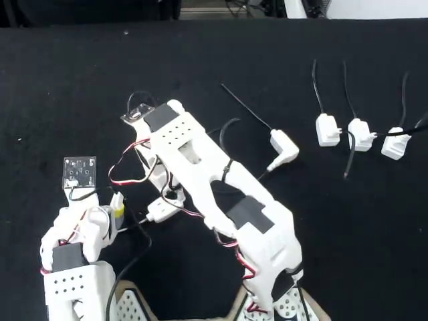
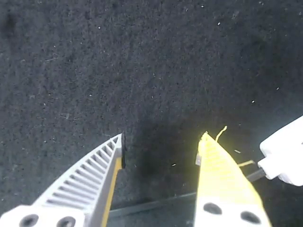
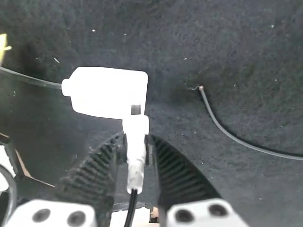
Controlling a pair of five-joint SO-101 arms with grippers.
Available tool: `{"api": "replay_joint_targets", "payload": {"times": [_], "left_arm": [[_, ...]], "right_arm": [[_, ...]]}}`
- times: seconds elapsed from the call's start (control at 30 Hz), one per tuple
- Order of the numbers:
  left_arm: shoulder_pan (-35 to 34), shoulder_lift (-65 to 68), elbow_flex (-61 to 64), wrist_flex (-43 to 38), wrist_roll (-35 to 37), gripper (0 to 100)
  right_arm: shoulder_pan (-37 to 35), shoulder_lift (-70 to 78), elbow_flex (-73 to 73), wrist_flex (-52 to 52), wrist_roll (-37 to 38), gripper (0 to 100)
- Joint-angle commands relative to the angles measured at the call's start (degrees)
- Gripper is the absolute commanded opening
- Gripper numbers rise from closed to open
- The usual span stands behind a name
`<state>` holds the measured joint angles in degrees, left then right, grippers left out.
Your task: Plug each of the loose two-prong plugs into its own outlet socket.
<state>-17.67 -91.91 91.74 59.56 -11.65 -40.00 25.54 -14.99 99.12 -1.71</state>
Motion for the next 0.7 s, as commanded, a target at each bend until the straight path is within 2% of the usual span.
{"api": "replay_joint_targets", "payload": {"times": [0.0, 0.67], "left_arm": [[-0.4, -0.44, -0.57, 0.18, -0.62, 26], [-0.48, -0.44, -0.57, 0.18, -0.79, 26]], "right_arm": [[-1.05, 0.66, -0.48, -0.62, -0.62, 1.1], [-1.23, 6.11, -6.64, 0.53, -9.05, 1.1]]}}
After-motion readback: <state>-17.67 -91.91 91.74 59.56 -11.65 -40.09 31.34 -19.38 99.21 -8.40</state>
